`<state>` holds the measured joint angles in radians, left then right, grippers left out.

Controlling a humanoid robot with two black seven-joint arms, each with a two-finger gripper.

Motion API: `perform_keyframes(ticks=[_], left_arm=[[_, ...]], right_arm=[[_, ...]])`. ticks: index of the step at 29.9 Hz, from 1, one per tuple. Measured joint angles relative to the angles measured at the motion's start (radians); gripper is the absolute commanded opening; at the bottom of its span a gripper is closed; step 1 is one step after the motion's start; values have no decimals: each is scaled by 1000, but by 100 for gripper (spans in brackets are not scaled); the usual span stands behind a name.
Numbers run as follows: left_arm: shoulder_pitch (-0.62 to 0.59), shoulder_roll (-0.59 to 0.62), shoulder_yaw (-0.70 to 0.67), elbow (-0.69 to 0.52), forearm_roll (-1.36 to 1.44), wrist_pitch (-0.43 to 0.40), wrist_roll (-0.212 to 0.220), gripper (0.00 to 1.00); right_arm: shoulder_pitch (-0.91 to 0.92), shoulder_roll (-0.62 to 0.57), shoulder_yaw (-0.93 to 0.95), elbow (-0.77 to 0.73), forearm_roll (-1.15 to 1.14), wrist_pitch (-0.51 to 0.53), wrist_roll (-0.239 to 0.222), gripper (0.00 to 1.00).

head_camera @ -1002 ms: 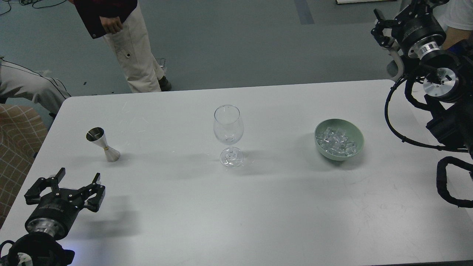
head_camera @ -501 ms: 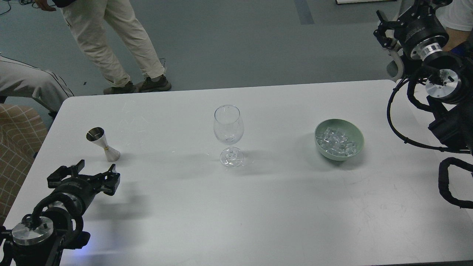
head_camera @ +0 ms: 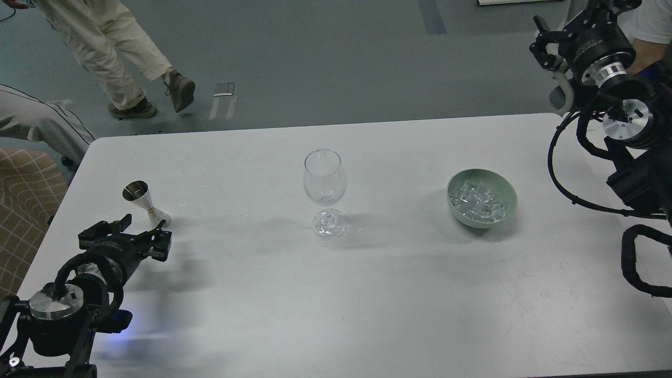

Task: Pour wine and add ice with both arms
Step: 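Lower the left gripper to the silver jigger and grasp it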

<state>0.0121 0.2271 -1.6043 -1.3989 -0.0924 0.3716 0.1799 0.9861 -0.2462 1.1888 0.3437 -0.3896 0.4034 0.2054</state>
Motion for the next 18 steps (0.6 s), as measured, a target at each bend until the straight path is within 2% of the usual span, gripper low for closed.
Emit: perform_keyframes(ticks=[18], left_arm=[[-156,-3,10,223,0,-33,4,57]], right_arm=[[-5,-6,-5,-4,0,-1,0,100]])
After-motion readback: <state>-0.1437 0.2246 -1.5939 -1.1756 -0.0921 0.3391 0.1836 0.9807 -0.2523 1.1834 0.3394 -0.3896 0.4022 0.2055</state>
